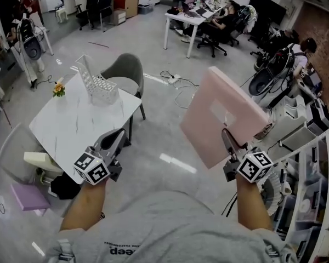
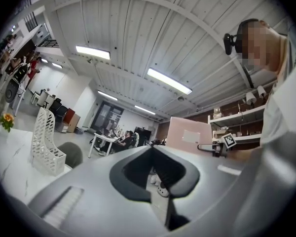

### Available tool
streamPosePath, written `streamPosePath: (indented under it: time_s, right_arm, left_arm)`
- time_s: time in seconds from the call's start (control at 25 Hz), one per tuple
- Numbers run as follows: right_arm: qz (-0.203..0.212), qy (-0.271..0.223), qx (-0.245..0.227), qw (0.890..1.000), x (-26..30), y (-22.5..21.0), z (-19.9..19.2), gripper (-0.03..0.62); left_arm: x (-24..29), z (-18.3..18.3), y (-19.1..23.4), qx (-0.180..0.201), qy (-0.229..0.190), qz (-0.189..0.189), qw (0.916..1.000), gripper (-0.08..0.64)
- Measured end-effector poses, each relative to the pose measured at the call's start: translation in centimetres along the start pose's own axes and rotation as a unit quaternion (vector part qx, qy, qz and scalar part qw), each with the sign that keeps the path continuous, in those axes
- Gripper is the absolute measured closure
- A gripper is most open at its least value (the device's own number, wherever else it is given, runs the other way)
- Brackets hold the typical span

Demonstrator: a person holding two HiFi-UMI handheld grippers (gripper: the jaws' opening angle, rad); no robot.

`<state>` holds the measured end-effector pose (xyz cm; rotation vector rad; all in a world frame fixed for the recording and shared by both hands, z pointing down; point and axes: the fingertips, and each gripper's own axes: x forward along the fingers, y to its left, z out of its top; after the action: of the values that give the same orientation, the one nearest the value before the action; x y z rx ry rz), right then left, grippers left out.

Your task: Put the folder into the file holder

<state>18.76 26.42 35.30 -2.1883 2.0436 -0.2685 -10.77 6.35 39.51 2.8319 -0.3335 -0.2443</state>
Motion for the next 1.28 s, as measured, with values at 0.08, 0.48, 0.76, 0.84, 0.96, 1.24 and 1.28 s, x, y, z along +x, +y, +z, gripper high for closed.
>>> streamPosePath:
  time_s: [0.08,0.48,0.76,0.84,0.96,1.24,1.28]
  right_arm:
    - [0.002,0.005,0.000,1.000,2.7,0.1,-0.1,0.465]
    - [0.017,0.013,0.009,1.000,12.3,-3.3,0.0,0.465]
    - [0.051,0.008,0.027,0.998,19.2,-12.7,-0.1,0.465]
    - [0.065,0.011,0.027,0.997,21.8,-16.2,0.4,0.465]
    - [0.087,0.022,0.027,0.996,25.9,-21.0,1.5,0.465]
    - [0.140,0.034,0.018,0.989,34.4,-29.0,5.2,0.466]
    - [0.143,0.035,0.019,0.989,35.4,-29.9,5.4,0.466]
  left_arm:
    - [0.4,0.4,2.4,-0.003,0.002,0.004,1.0000,0.502]
    - [4.8,0.1,9.7,-0.012,0.009,0.018,0.9997,0.502]
    - [13.5,-1.2,12.3,0.015,0.011,0.047,0.9987,0.501]
    - [17.0,-1.3,13.3,0.018,0.002,0.065,0.9978,0.502]
    - [21.9,-1.4,14.8,0.009,-0.012,0.092,0.9956,0.502]
    - [32.1,-0.3,17.2,0.009,-0.034,0.133,0.9905,0.502]
    - [33.4,-0.2,17.5,0.009,-0.033,0.137,0.9900,0.502]
